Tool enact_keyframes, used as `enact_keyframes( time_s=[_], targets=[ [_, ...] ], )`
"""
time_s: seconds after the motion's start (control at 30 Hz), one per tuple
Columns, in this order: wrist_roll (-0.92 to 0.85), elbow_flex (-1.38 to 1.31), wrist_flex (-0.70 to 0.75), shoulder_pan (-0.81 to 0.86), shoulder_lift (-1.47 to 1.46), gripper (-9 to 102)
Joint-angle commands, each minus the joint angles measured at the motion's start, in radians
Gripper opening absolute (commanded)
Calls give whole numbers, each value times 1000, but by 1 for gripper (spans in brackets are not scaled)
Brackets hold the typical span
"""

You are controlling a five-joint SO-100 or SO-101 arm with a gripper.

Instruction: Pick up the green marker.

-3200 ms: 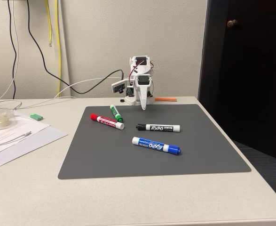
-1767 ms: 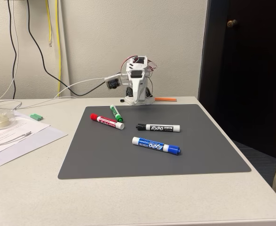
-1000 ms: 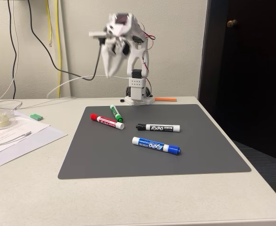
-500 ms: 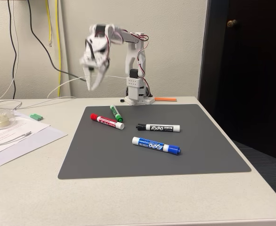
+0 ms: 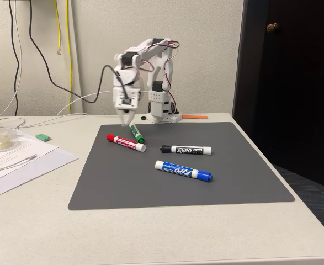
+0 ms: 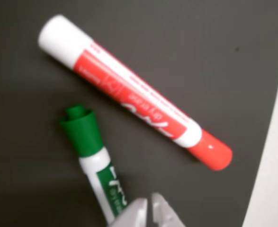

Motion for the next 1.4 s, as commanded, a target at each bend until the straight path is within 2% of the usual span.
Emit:
enact_keyframes(
  time_s=[0.0, 0.17, 0.23, 0.4, 0.47, 0.73, 1.13, 1.37],
  targets=[
    [20, 6, 31, -29, 84, 0],
    [32, 63, 60, -48, 166, 1],
    [17, 124, 20, -44, 193, 6],
    [14, 235, -87, -46, 225, 26],
    [17, 235, -106, -52, 215, 28],
    [18, 285, -225, -57, 167, 33],
    [21, 342, -405, -48, 54, 33],
    [31, 436, -522, -49, 94, 25]
  ],
)
